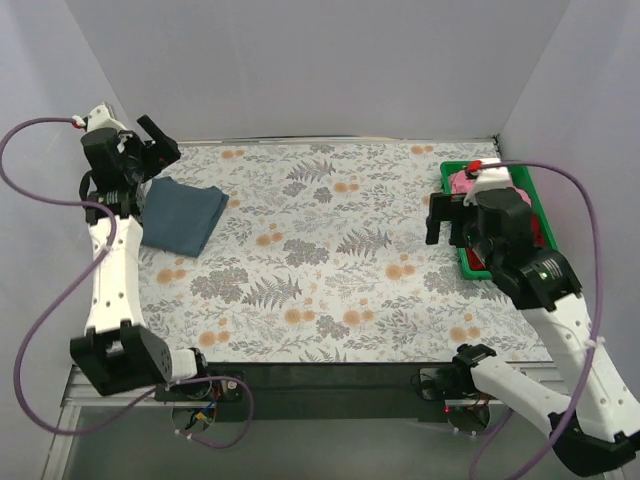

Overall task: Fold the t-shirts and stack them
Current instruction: Neatly place the folded tshirt to the corner

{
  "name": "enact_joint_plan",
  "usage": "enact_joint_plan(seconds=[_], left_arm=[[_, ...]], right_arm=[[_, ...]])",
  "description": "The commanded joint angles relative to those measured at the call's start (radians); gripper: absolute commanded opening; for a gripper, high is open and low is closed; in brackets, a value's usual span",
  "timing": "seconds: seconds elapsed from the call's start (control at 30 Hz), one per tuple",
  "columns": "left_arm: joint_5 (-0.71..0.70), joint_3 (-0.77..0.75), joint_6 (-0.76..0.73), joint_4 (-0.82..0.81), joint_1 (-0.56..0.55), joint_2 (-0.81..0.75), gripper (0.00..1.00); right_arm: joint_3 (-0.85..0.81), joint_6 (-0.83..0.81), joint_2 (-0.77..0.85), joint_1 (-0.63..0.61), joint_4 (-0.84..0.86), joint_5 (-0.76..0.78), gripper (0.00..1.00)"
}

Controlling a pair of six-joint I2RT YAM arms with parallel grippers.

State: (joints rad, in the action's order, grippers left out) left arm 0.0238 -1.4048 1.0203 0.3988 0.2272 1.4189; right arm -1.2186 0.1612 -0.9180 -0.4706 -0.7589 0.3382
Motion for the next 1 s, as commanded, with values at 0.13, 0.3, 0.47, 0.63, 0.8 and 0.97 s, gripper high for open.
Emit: enact_joint_plan(seconds=[0.13,0.3,0.47,0.63,0.8,0.97], left_arm=[[0.35,0.116,0.132,0.083,-0.051,-0.368,0.91],[0.346,0.11,0.08,0.231,-0.136,-0.579,0.93],[0.113,0.133,0.044,0.344,-0.275,-0.693,0.93],[-0.079,0.194,0.066,0.388,-0.338,-0.77,0.93],[-0.218,0.262,0.077,0.408,-0.399,-0.851,0.93],[-0.286,0.3,0.092,0.396,-0.417,-0.88,0.93]], right_arm=[[0.037,0.003,0.279,0.007,0.082,0.244,0.98],[0.08,-0.097,0.459,0.006,0.154,0.262,0.98],[0.073,-0.138,0.536,0.006,0.165,0.262,0.98],[0.067,-0.137,0.567,0.006,0.167,0.263,0.98],[0.071,-0.123,0.576,0.006,0.167,0.255,0.98],[0.08,-0.118,0.581,0.006,0.167,0.248,0.98]])
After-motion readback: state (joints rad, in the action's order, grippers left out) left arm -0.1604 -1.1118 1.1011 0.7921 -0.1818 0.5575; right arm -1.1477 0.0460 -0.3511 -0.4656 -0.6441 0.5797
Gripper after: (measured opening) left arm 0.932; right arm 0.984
